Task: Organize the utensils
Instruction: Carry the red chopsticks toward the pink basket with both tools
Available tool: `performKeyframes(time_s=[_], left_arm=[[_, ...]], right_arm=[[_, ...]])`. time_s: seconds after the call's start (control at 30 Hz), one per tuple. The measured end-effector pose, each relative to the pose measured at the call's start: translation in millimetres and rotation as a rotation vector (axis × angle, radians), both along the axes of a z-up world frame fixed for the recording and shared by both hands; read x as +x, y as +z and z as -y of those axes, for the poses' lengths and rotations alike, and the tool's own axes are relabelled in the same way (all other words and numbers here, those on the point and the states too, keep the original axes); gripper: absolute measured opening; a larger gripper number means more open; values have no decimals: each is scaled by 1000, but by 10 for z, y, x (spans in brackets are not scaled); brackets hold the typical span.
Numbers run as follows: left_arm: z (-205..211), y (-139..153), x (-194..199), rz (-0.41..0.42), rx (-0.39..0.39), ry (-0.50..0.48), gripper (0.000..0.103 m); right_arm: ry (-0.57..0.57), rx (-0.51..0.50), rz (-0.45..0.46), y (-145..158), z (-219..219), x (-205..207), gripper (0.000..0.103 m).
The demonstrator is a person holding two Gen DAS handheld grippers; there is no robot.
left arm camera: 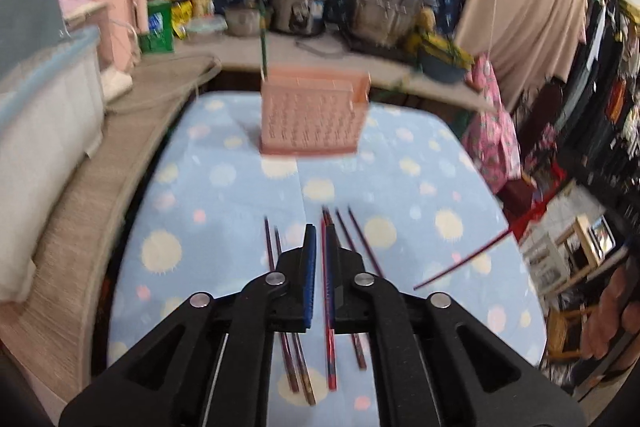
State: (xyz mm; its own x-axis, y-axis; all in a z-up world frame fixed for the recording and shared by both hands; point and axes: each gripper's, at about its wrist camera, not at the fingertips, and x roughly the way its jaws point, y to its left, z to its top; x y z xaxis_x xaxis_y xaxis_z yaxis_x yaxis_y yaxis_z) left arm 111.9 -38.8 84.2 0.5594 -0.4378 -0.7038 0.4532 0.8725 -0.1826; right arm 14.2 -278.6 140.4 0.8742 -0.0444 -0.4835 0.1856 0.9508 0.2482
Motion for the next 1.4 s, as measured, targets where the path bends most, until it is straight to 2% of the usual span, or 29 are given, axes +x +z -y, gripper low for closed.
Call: performKeyframes(time_s=[0.07,0.13,0.2,0.33,0.6,0.73,0.83,0.93,1.03,1.17,1.4], left_arm=[[68,-330,-126,-55,36,-28,29],[112,-604,-240,-101,61,-52,36],[164,-875,-341,-145,98,-76,36],[239,-1245,-448,-199,166,-86,35],[287,-1473,-469,-243,201,-94,34],[296,-1505,-452,-244,207,-91,24],[286,-1515,-423,-253,202,-87,8],[243,-1491,-401,-282,169,-85,7],[201,-1329,-409,-263,144,-74,7],[119,-918,-356,-197,88,-42,7],[-58,79,57,-20,-12,38,7]], right_arm=[[1,14,-13,-63,-36,-48,7],[6,23,-23,-105,-55,-92,7],[8,25,-30,-129,-74,-127,7],[9,33,-30,-140,-71,-171,7],[4,43,-34,-172,-74,-190,7],[4,47,-40,-185,-58,-175,7],[2,51,-40,-194,-47,-172,7],[1,51,-40,-199,-42,-168,7],[-2,42,-36,-183,-32,-173,7],[-3,35,-16,-83,9,-122,7],[5,14,59,294,104,106,7]])
